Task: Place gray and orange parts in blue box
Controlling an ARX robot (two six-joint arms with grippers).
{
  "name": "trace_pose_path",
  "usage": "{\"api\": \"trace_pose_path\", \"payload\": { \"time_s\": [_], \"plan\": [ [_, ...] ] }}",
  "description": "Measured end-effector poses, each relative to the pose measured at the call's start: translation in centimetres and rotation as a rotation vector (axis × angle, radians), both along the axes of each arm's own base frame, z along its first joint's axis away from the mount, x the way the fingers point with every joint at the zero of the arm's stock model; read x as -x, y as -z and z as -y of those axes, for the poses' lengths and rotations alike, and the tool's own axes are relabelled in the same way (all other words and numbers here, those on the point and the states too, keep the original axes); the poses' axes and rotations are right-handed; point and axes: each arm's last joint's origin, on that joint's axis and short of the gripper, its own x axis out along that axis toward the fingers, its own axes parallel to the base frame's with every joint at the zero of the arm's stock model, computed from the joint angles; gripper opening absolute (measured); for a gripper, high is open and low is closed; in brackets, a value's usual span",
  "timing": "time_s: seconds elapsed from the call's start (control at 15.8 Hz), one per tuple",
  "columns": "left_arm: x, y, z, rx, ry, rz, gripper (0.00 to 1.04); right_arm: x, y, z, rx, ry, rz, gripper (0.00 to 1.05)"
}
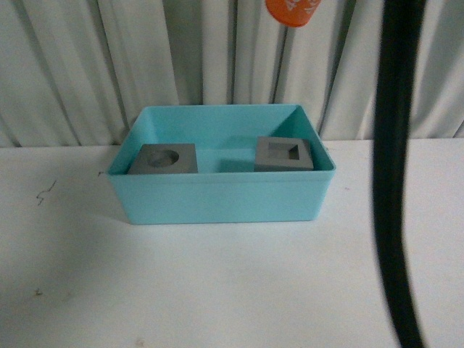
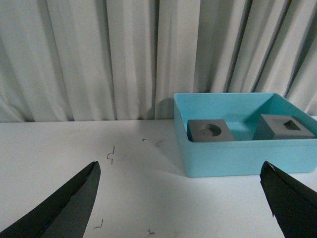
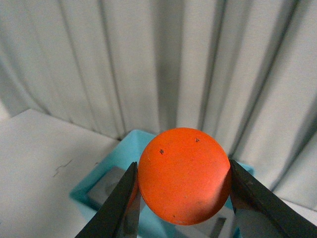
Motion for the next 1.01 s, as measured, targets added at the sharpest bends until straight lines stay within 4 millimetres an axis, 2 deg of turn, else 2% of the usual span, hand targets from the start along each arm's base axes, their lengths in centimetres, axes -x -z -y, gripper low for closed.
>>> {"api": "trace_pose_path", "payload": {
  "time_s": [0.06,0.25,0.44,0.57,0.63,0.7,0.82,1.01],
  "plan": [
    [0.0,0.0,0.0,0.000,0.000,0.000,0.98,-1.1,0.4,0.1,-0.015,0.049,-0.014,0.46],
    [0.0,0.0,0.0,0.000,0.000,0.000,0.98,-4.8,3.3,-1.1,-0.016,0.138,-0.084,0.46],
    [0.0,0.0,0.0,0.000,0.000,0.000,0.98,-7.8,3.9,-2.8,-0.043,0.194,-0.094,0.45],
    [0.0,0.0,0.0,0.000,0.000,0.000,0.98,-10.3,4.9,-4.5,-0.073,0.241,-0.135,0.45],
    [0.0,0.0,0.0,0.000,0.000,0.000,0.98,-11.6,6.6,-6.2,-0.084,0.242,-0.192,0.45],
    [0.0,0.0,0.0,0.000,0.000,0.000,0.98,-12.4,8.6,-8.1,-0.082,0.235,-0.244,0.45],
    [0.0,0.0,0.0,0.000,0.000,0.000,0.98,-12.8,10.3,-10.6,-0.087,0.214,-0.282,0.45],
    [0.0,0.0,0.0,0.000,0.000,0.000,0.98,-13.3,12.2,-12.2,-0.075,0.237,-0.330,0.45]
  ]
}}
